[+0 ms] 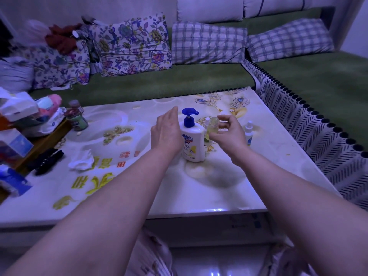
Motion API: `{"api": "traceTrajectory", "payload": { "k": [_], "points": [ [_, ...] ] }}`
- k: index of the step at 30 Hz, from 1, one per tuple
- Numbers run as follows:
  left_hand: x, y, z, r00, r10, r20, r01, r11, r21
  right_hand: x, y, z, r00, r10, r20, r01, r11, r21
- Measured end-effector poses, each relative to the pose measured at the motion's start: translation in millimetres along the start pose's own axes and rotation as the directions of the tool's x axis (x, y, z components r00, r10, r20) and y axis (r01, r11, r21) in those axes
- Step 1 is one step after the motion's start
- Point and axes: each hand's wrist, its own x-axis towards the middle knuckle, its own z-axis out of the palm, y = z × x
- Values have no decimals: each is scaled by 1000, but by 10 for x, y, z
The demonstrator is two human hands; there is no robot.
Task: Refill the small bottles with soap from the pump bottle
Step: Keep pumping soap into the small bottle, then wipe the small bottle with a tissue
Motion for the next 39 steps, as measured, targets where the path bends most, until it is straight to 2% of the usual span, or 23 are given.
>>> {"api": "traceTrajectory", "payload": {
  "k": [7, 12, 17, 23, 26, 29, 35, 39],
  "points": [
    [-180, -189, 15, 997, -73, 34, 71, 996, 59, -156, -17, 137, 999, -45, 20, 45, 999, 13],
    [-331, -418, -4, 985, -107, 133, 95, 992, 87, -271, -44, 364, 985, -96, 143, 90, 995, 49],
    [-484, -898, -64, 971, -208, 122, 194, 974, 115, -368, -72, 821, 955, -107, 277, 83, 992, 99],
    [-484, -1688, -112, 895, -427, 131, 405, 899, 167, -353, -31, 1364, 927, -73, 368, 49, 996, 74],
    [-406, -2040, -87, 852, -499, 155, 465, 860, 211, -288, 23, 1659, 921, -47, 387, 24, 998, 63],
    [-325, -2315, -44, 832, -526, 177, 482, 842, 243, -200, 100, 1989, 925, -27, 379, 7, 999, 53],
    [-144, -2755, 69, 866, -489, 106, 440, 846, 302, -57, 243, 2485, 917, 19, 399, -34, 999, 28],
    [-16, -2954, 159, 832, -541, 124, 490, 821, 292, 21, 322, 2591, 910, 31, 413, -42, 999, 16]
  ]
}}
